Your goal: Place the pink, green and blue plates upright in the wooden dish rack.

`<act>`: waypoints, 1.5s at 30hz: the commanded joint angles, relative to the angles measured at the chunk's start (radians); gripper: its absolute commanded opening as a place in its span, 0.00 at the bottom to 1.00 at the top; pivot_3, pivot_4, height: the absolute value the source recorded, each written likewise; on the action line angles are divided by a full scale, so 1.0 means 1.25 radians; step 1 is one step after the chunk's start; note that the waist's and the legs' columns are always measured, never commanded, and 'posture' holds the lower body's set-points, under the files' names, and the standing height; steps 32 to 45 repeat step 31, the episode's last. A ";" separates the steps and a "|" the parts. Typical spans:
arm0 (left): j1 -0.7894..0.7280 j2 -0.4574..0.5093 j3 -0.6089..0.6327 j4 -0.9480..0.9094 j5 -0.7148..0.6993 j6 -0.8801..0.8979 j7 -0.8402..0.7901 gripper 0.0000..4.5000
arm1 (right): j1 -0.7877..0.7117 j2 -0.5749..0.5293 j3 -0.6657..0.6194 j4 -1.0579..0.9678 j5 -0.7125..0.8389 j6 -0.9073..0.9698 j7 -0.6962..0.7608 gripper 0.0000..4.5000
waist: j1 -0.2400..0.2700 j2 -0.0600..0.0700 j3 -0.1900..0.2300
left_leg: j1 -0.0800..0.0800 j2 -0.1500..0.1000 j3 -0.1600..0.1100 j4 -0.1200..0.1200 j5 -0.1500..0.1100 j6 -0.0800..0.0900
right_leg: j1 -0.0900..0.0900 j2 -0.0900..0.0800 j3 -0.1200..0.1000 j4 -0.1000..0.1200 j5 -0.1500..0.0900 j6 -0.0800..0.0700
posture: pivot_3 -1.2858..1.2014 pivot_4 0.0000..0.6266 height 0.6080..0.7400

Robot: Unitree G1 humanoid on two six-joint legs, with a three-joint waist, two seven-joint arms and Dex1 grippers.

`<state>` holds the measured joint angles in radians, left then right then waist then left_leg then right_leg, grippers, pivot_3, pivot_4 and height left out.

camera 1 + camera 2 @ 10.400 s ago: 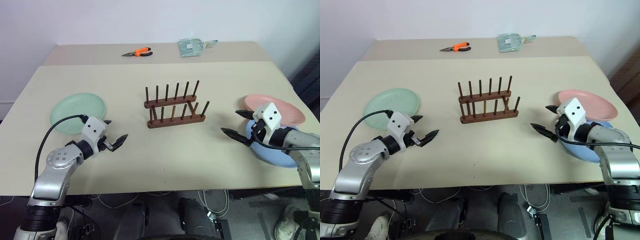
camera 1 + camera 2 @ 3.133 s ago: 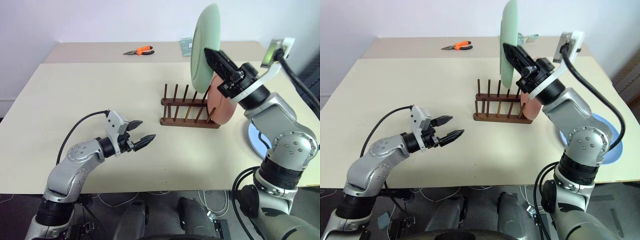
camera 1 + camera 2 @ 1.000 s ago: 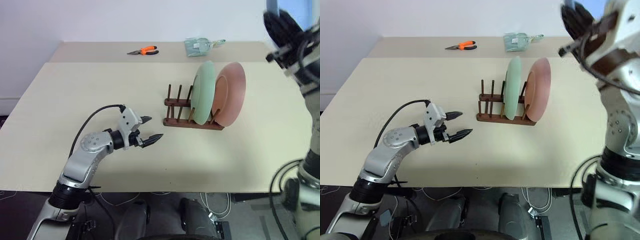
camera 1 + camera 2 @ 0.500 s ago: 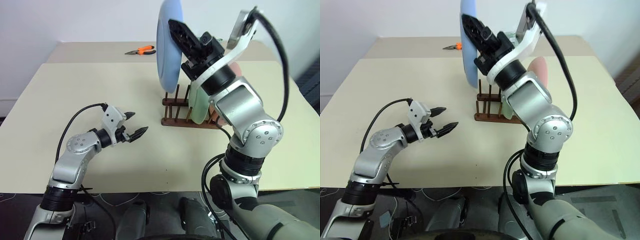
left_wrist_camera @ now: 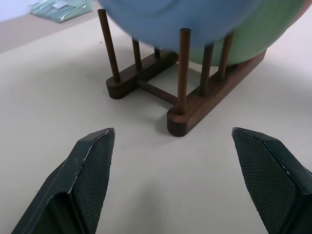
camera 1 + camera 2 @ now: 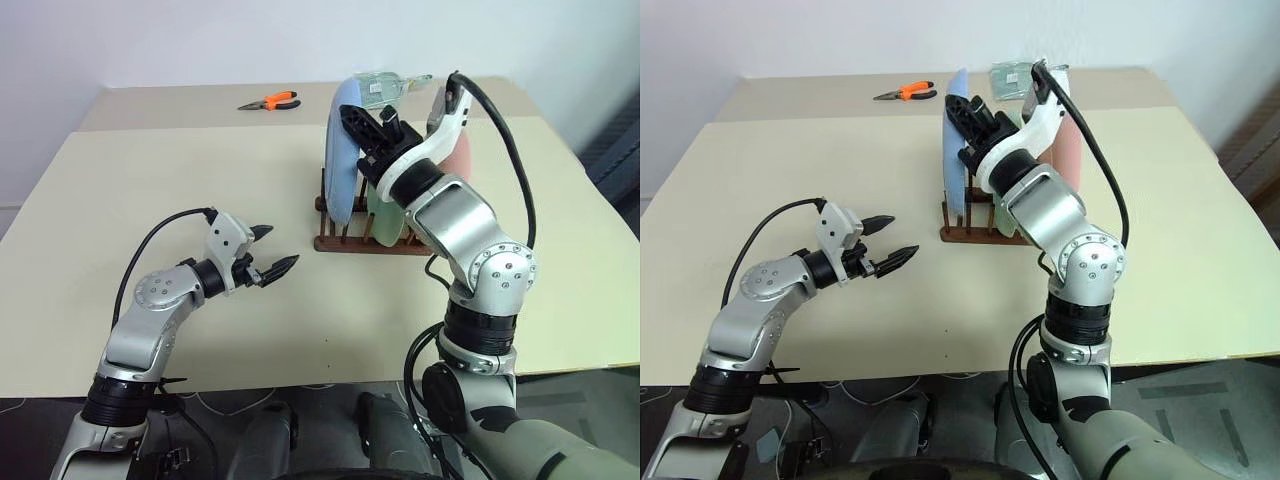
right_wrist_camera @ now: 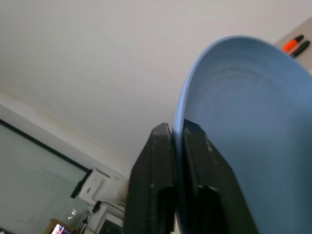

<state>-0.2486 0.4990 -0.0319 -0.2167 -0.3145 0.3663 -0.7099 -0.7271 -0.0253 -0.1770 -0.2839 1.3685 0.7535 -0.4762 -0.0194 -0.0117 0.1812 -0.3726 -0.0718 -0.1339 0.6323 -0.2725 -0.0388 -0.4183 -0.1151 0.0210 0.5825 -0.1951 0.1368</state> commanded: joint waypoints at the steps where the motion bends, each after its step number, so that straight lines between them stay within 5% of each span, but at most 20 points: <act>1: -0.006 -0.003 0.001 -0.035 -0.003 0.003 0.007 0.88 | -0.039 -0.056 0.008 -0.012 -0.055 -0.003 0.058 0.44 | 0.003 0.000 0.000 | 0.000 0.000 0.000 0.000 0.000 0.000 | 0.000 0.000 0.000 0.000 0.000 0.000 | 0.52 0.24 1.00; 2: -0.006 -0.004 0.001 -0.037 -0.004 0.005 0.008 0.88 | -0.052 -0.093 0.014 -0.023 -0.083 -0.002 0.101 0.54 | 0.003 0.000 0.000 | 0.000 0.000 0.000 0.000 0.000 0.000 | 0.000 0.000 0.000 0.000 0.000 0.000 | 0.52 0.24 1.00; 9: -0.001 -0.002 0.007 -0.032 0.002 0.006 0.015 0.88 | -0.036 -0.428 -0.027 -0.138 -0.224 -0.029 0.461 0.54 | 0.005 -0.001 0.000 | -0.001 0.000 0.000 0.000 0.000 0.000 | 0.001 0.000 -0.001 -0.002 0.000 0.001 | 0.52 0.24 1.00; 12: -0.001 0.005 0.040 0.015 0.017 -0.024 0.033 0.88 | 0.128 -0.614 -0.198 -0.062 -0.313 -0.064 0.611 0.54 | 0.013 -0.004 -0.002 | 0.000 0.000 0.000 0.000 0.000 0.000 | 0.003 0.000 -0.001 -0.004 -0.001 0.001 | 0.52 0.24 1.00; 15: 0.002 0.012 0.068 0.068 0.031 -0.051 0.050 0.88 | 0.293 -0.695 -0.280 0.005 -0.378 -0.102 0.732 0.54 | 0.024 -0.004 -0.002 | 0.000 0.000 0.002 0.002 0.000 0.001 | 0.006 -0.002 -0.001 -0.006 -0.002 -0.001 | 0.52 0.24 1.00; 18: 0.028 0.035 0.092 0.125 0.057 -0.092 0.054 0.88 | 0.472 -0.718 -0.260 0.040 -0.489 -0.169 0.849 0.54 | 0.019 -0.004 -0.002 | 0.002 0.001 0.004 0.001 -0.001 0.001 | 0.006 -0.002 0.000 -0.005 -0.003 -0.001 | 0.52 0.24 1.00; 22: 0.066 0.046 0.107 0.135 0.071 -0.120 0.061 0.88 | 0.555 -0.691 -0.199 0.116 -0.604 -0.270 0.914 0.54 | 0.005 -0.001 -0.002 | 0.002 0.001 0.005 0.001 -0.001 0.001 | 0.005 -0.002 0.001 -0.004 -0.004 0.002 | 0.52 0.24 1.00; 31: 0.136 0.032 0.127 0.085 0.066 -0.124 0.084 0.88 | 0.508 -0.612 -0.124 0.206 -0.699 -0.344 0.943 0.54 | 0.009 -0.001 -0.002 | 0.001 0.000 0.004 0.002 -0.001 0.001 | 0.005 -0.003 0.001 -0.004 -0.004 0.001 | 0.52 0.24 1.00; 45: 0.136 0.032 0.127 0.085 0.066 -0.124 0.084 0.88 | 0.508 -0.612 -0.124 0.206 -0.699 -0.344 0.943 0.54 | 0.009 -0.001 -0.002 | 0.001 0.000 0.004 0.002 -0.001 0.001 | 0.005 -0.003 0.001 -0.004 -0.004 0.001 | 0.52 0.24 1.00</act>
